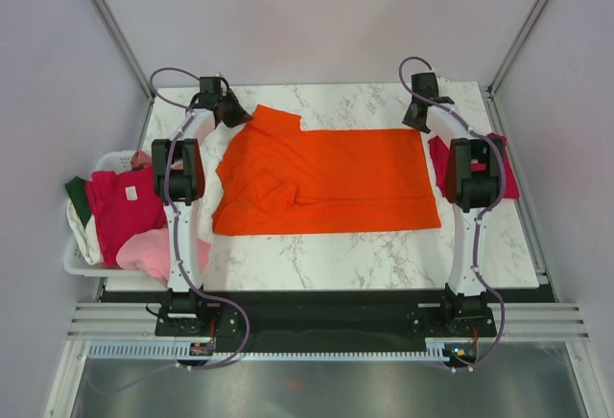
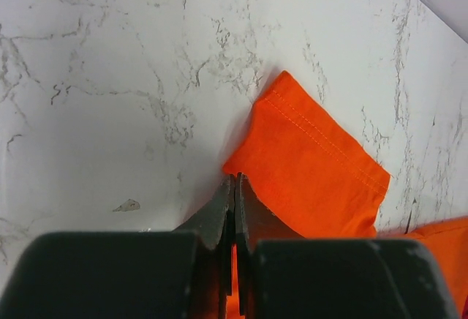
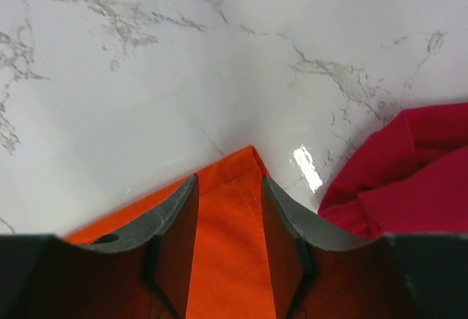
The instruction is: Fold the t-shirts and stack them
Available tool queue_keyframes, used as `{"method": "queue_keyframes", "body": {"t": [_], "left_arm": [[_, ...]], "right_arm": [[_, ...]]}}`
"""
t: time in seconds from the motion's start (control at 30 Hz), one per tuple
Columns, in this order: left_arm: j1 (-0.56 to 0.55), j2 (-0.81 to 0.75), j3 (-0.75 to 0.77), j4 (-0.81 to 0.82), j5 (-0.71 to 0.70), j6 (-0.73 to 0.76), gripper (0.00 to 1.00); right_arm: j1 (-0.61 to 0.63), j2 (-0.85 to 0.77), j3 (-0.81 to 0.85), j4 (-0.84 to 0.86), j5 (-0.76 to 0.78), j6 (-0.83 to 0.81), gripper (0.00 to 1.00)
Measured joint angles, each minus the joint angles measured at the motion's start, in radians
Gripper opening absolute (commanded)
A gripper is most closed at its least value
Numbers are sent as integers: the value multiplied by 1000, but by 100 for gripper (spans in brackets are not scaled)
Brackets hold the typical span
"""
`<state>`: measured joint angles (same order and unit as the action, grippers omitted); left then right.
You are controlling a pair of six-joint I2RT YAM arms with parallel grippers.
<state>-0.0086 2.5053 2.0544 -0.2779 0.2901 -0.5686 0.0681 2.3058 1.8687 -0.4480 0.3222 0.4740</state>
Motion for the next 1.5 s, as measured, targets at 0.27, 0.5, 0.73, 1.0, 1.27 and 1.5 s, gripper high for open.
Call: {"method": "queue_keyframes", "body": {"t": [0.27, 0.5, 0.73, 1.0, 1.27, 1.5], "left_arm": [[0, 2, 9, 15, 9, -4, 2], [0, 4, 9, 19, 13, -4, 2], [-1, 4, 9, 19, 27, -4, 2], [-9, 4, 9, 22, 27, -4, 2], [-20, -31, -53, 72, 53, -3, 2], [-26, -109, -120, 103, 59, -3, 2]], "right_arm": [[0, 55, 53, 21, -3, 0, 49], [0, 72, 55, 20, -1, -13, 35], [0, 82, 72, 12, -7, -23, 0], [0, 82, 78, 6, -11, -23, 0], [0, 52, 58, 7, -10, -23, 0], [0, -25, 14, 8, -9, -23, 0]]}}
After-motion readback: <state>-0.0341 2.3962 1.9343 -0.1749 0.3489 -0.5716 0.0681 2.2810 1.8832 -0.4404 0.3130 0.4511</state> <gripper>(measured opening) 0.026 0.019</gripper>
